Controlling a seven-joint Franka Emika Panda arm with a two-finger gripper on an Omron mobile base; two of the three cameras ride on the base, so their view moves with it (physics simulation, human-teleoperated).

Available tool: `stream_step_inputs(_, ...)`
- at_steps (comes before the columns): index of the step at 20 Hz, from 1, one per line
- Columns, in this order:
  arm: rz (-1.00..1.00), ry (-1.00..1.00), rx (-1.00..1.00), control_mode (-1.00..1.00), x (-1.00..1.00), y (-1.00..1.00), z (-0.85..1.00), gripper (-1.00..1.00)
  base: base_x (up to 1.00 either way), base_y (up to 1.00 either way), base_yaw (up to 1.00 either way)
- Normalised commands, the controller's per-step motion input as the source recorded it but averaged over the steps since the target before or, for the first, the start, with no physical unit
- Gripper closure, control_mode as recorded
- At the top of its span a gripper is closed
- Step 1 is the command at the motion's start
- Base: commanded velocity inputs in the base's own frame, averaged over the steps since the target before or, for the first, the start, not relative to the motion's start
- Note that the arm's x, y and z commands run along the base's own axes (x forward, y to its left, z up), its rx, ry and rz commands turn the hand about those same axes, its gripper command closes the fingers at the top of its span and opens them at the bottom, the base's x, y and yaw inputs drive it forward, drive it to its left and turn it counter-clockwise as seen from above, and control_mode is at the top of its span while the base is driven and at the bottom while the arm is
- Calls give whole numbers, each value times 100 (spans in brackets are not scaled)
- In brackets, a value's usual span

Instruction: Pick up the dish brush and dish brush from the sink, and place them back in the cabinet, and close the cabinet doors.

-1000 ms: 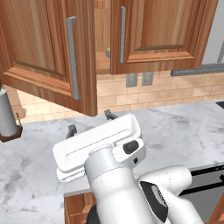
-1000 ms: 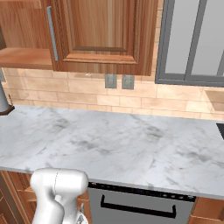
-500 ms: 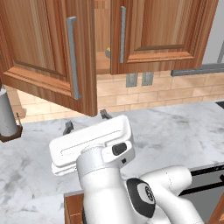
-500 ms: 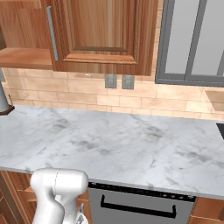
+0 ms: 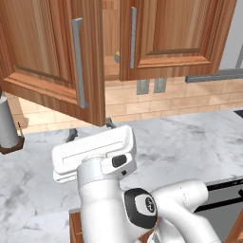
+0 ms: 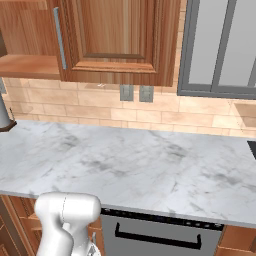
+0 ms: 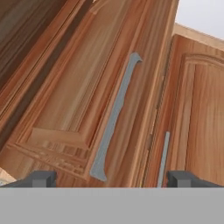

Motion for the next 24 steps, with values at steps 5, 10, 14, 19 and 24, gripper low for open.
stream_step_inputs(5,-6,-7,0,-100,25,0,-13,-100,0,0,0)
stream_step_inputs(10,-6,-7,0,-100,20,0,-12,-100,0,0,0)
stream_step_inputs(14,-6,-5,0,-100,29,0,-8,-100,0,0,0)
stream_step_inputs(19,-6,-3,0,-100,39,0,-8,-100,0,0,0)
stream_step_inputs(24,-3,0,0,-100,38,0,-8,-100,0,0,0)
